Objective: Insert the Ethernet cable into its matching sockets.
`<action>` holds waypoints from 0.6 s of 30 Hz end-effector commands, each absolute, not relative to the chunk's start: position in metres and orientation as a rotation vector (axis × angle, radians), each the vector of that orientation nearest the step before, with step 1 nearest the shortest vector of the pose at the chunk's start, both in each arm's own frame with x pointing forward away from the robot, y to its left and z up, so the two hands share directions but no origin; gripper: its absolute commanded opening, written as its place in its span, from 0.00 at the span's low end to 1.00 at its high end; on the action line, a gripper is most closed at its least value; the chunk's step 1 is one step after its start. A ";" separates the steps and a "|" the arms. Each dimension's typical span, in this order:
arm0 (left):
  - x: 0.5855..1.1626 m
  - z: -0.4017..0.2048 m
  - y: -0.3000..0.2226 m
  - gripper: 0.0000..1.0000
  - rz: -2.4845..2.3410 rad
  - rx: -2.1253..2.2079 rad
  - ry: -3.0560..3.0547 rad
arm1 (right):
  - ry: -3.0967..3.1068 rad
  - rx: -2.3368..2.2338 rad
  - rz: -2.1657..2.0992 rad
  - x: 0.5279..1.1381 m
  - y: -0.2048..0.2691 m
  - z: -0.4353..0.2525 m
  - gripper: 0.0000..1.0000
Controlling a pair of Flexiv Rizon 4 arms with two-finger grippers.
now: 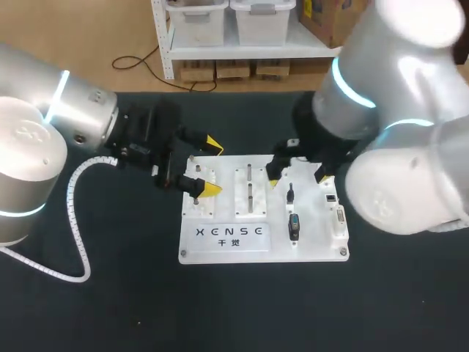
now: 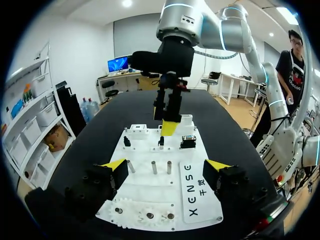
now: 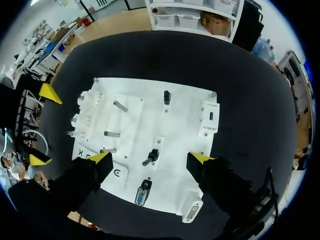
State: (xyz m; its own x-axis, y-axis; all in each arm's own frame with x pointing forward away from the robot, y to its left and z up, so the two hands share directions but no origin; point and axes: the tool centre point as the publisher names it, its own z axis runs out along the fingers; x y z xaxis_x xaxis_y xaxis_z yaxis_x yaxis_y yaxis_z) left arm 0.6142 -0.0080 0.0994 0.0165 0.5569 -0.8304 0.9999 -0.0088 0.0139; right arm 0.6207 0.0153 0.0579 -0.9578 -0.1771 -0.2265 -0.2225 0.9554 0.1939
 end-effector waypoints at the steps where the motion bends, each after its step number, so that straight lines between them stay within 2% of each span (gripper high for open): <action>1: 0.614 0.099 -0.007 1.00 -0.859 1.637 1.611 | 2.931 -0.256 0.129 0.624 0.024 0.047 1.00; 8: 0.614 0.099 -0.007 1.00 -0.859 1.637 1.611 | 2.958 -0.194 0.040 0.625 0.021 0.038 1.00; 10: 0.614 0.099 -0.007 1.00 -0.859 1.637 1.611 | 2.964 -0.187 0.028 0.625 0.021 0.035 0.94; 12: 0.614 0.099 -0.007 1.00 -0.859 1.637 1.611 | 2.971 -0.175 0.019 0.624 0.021 0.033 0.93; 14: 0.614 0.099 -0.007 1.00 -0.859 1.637 1.611 | 2.976 -0.178 0.015 0.623 0.021 0.031 0.84; 17: 0.614 0.099 -0.007 1.00 -0.859 1.637 1.611 | 2.987 -0.168 0.011 0.622 0.021 0.027 0.77; 18: 0.614 0.099 -0.007 1.00 -0.859 1.637 1.611 | 2.989 -0.163 0.010 0.622 0.020 0.025 0.71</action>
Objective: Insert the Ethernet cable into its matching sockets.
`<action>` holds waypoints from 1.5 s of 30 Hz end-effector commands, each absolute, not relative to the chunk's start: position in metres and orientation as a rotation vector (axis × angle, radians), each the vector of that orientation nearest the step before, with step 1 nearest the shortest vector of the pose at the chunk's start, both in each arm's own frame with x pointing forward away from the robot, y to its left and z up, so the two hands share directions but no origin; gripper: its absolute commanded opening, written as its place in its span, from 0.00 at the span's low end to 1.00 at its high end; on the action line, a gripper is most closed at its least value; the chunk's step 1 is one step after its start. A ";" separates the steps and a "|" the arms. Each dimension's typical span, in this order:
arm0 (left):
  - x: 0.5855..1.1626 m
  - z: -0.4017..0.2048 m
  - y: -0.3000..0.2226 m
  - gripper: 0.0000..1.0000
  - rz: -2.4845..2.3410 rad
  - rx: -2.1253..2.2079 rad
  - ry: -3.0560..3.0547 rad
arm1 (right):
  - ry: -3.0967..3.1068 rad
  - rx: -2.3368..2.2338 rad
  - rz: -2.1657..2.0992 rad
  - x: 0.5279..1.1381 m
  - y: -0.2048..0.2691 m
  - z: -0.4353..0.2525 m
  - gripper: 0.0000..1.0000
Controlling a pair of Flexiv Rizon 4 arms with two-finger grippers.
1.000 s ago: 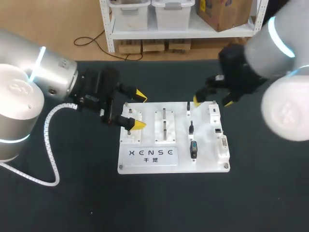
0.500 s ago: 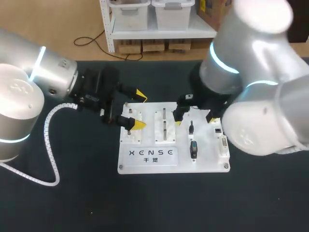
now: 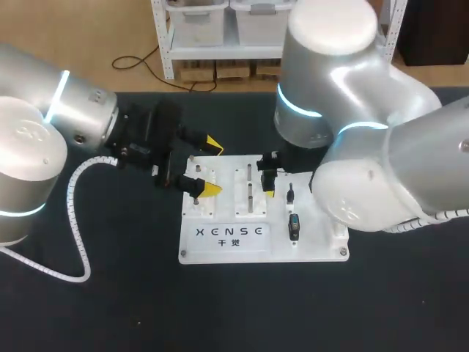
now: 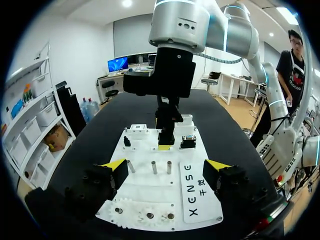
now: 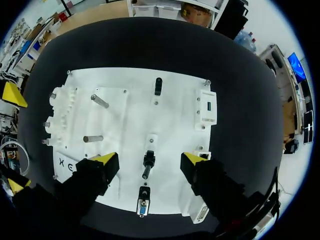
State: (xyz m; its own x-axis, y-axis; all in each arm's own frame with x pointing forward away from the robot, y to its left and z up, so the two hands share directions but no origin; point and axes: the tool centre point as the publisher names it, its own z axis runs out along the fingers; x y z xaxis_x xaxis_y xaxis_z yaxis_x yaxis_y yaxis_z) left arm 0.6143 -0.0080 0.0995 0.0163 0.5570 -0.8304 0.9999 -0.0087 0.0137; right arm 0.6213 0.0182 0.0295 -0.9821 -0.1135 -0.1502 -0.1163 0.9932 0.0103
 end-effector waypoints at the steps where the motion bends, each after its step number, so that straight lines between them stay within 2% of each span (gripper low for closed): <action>1: 0.614 0.099 -0.007 1.00 -0.859 1.637 1.611 | 2.990 -0.163 0.008 0.623 0.020 0.024 0.66; 4: 0.614 0.099 -0.007 1.00 -0.859 1.637 1.611 | 2.992 -0.160 0.004 0.623 0.020 0.023 0.60; 6: 0.614 0.099 -0.007 1.00 -0.859 1.637 1.611 | 2.988 -0.161 0.000 0.625 0.019 0.021 0.49; 17: 0.614 0.099 -0.007 1.00 -0.859 1.637 1.611 | 2.991 -0.158 -0.001 0.627 0.018 0.016 0.42; 19: 0.614 0.099 -0.007 1.00 -0.859 1.637 1.611 | 2.993 -0.158 -0.001 0.627 0.018 0.016 0.33; 22: 0.614 0.099 -0.007 1.00 -0.859 1.637 1.611 | 2.992 -0.161 -0.001 0.627 0.018 0.016 0.27; 24: 0.614 0.099 -0.007 1.00 -0.859 1.637 1.611 | 2.992 -0.163 0.000 0.627 0.018 0.016 0.06; 25: 0.614 0.099 -0.007 1.00 -0.859 1.637 1.611 | 2.992 -0.164 0.000 0.627 0.018 0.016 0.00; 45: 0.614 0.099 -0.007 1.00 -0.859 1.637 1.611 | 3.003 -0.139 0.045 0.631 0.003 0.042 0.00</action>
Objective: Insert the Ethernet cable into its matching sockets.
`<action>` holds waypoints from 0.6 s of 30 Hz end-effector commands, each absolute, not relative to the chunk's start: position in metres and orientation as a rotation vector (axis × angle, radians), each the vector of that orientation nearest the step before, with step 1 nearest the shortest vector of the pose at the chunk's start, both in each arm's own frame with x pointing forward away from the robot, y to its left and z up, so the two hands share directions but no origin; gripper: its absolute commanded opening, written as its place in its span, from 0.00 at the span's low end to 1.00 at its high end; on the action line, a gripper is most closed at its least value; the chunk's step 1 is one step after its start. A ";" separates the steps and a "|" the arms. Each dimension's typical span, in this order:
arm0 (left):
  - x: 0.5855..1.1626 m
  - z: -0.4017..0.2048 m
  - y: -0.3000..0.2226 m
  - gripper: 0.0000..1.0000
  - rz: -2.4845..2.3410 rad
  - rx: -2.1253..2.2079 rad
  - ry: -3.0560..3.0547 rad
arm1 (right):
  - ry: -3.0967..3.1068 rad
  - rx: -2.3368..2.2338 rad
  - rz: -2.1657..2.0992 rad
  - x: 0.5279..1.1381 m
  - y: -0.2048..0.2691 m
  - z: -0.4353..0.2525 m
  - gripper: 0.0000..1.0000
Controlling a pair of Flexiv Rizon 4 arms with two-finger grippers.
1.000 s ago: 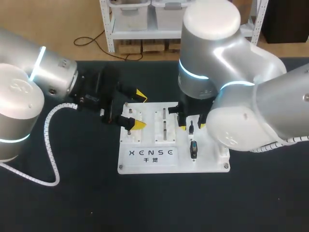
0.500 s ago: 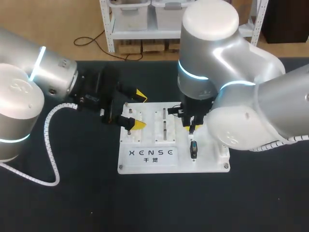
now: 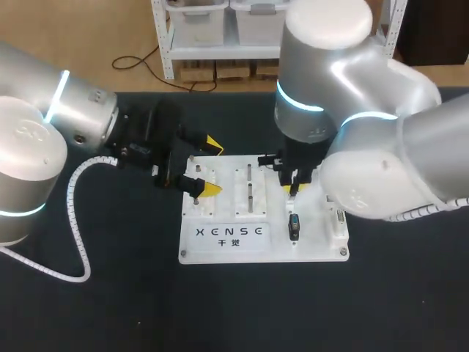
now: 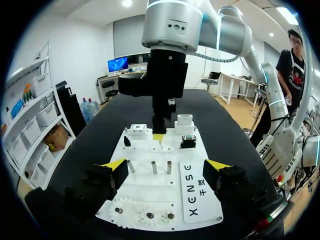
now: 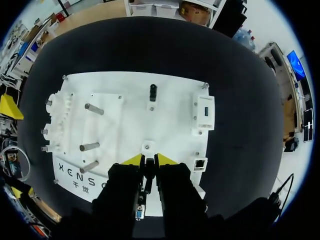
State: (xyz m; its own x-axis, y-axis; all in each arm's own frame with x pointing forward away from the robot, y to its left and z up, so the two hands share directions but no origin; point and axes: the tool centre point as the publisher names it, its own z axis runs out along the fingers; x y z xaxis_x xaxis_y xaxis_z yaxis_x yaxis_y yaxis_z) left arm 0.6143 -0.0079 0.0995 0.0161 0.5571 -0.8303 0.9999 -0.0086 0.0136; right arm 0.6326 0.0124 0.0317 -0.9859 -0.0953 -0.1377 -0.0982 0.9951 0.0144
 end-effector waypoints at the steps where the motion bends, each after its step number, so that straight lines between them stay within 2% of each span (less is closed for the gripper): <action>1: 0.614 0.099 -0.007 1.00 -0.859 1.637 1.611 | 3.002 -0.131 0.044 0.631 0.000 0.044 0.00; 18: 0.614 0.099 -0.007 1.00 -0.859 1.637 1.611 | 3.006 -0.019 0.005 0.629 -0.046 0.046 0.00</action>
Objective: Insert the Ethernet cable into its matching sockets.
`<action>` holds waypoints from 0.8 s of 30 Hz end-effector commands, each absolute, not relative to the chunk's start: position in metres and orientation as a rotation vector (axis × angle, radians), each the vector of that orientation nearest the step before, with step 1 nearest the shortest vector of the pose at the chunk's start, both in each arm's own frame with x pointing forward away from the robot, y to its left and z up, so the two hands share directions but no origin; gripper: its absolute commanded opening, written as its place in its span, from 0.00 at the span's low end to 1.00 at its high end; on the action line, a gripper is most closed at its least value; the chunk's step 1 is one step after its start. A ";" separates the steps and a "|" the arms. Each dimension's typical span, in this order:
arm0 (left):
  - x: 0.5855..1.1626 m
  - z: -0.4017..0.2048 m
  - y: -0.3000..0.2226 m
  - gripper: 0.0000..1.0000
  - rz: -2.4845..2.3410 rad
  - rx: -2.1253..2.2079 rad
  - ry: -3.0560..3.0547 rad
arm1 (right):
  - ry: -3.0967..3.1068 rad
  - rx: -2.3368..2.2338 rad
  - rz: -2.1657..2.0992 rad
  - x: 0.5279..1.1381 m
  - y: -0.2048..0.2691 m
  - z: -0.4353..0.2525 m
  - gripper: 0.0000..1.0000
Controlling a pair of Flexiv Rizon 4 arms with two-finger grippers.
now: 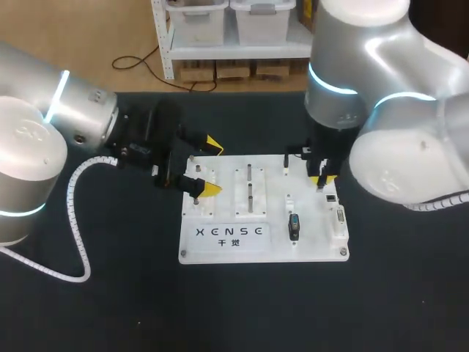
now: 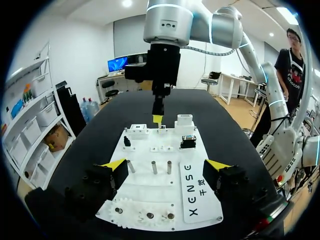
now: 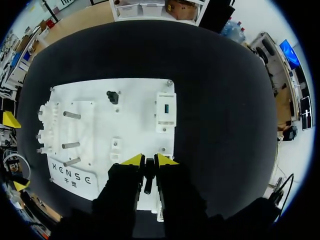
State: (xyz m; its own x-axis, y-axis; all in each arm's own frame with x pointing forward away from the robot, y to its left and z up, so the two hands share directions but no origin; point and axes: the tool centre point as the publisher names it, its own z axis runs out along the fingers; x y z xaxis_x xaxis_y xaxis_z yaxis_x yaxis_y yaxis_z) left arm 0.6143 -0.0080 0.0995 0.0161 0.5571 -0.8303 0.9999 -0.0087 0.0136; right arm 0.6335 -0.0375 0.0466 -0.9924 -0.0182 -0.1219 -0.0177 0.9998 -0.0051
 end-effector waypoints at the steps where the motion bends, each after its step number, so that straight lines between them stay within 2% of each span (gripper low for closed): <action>1: 0.614 0.099 -0.007 1.00 -0.859 1.637 1.611 | 3.007 -0.015 0.003 0.628 -0.048 0.046 0.00; 24: 0.614 0.099 -0.007 1.00 -0.859 1.637 1.611 | 3.032 0.001 -0.006 0.630 -0.056 0.028 0.00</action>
